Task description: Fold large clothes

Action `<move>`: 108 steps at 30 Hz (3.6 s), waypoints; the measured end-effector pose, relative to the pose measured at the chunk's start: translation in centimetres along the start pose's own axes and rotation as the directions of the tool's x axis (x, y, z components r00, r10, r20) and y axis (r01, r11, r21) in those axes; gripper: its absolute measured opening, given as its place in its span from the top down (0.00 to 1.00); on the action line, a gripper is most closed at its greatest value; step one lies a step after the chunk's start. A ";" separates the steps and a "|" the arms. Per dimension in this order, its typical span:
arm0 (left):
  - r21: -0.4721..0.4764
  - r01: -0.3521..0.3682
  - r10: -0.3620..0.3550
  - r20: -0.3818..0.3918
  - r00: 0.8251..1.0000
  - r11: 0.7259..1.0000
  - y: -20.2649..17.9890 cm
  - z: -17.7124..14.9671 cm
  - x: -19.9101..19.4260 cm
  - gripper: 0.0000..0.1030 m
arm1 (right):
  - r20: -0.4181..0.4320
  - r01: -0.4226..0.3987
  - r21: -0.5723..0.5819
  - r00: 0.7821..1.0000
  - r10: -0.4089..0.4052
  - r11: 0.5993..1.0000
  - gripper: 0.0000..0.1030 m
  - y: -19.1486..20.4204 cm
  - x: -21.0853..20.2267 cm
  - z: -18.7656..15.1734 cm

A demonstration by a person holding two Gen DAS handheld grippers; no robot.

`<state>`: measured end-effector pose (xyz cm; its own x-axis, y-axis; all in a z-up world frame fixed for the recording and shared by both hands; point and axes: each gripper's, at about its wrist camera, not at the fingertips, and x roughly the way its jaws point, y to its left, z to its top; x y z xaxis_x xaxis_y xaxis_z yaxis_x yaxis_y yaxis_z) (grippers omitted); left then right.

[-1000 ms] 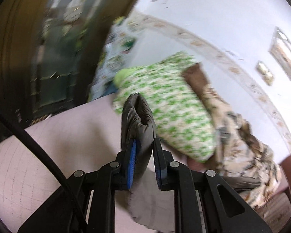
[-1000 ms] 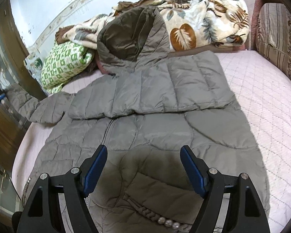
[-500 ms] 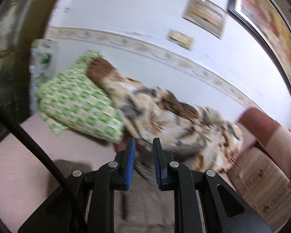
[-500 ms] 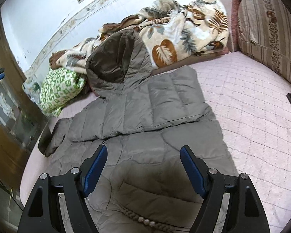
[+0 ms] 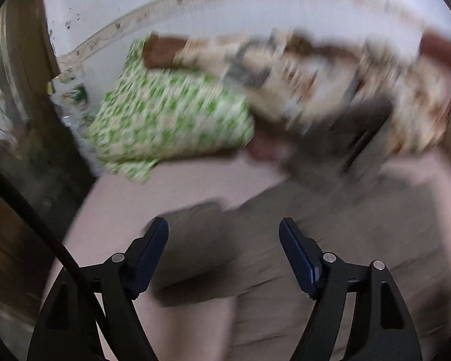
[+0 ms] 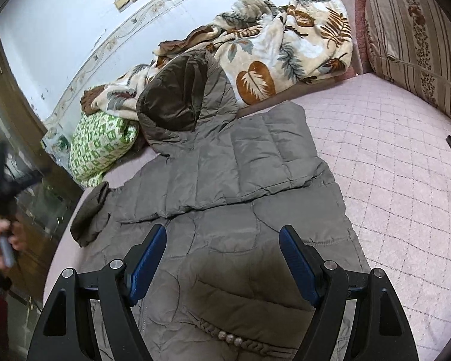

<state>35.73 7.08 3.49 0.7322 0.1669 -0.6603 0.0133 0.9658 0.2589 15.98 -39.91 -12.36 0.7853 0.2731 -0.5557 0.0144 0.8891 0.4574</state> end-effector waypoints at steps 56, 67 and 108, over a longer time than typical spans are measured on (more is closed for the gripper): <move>0.026 0.331 -0.325 0.282 0.903 0.943 -11.8 9.3 -11.3 0.77 | -0.025 0.005 0.045 1.000 -0.004 0.999 0.21 -1.3 0.7 0.3; 0.023 0.513 -0.513 0.049 0.857 0.858 -28.9 2.9 -3.6 0.77 | -0.014 0.025 0.108 1.000 -0.023 0.994 0.21 -3.4 0.1 0.9; -0.286 0.260 -0.304 -0.122 0.945 0.922 -7.8 -6.3 12.5 0.48 | -0.151 0.254 -0.157 0.949 -0.277 0.955 0.36 1.7 18.2 5.5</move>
<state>40.46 2.89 -11.22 0.6047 -0.1118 -0.7886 0.0077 0.9909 -0.1346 33.68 -35.49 -17.88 0.6475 0.0684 -0.7590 0.1160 0.9755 0.1869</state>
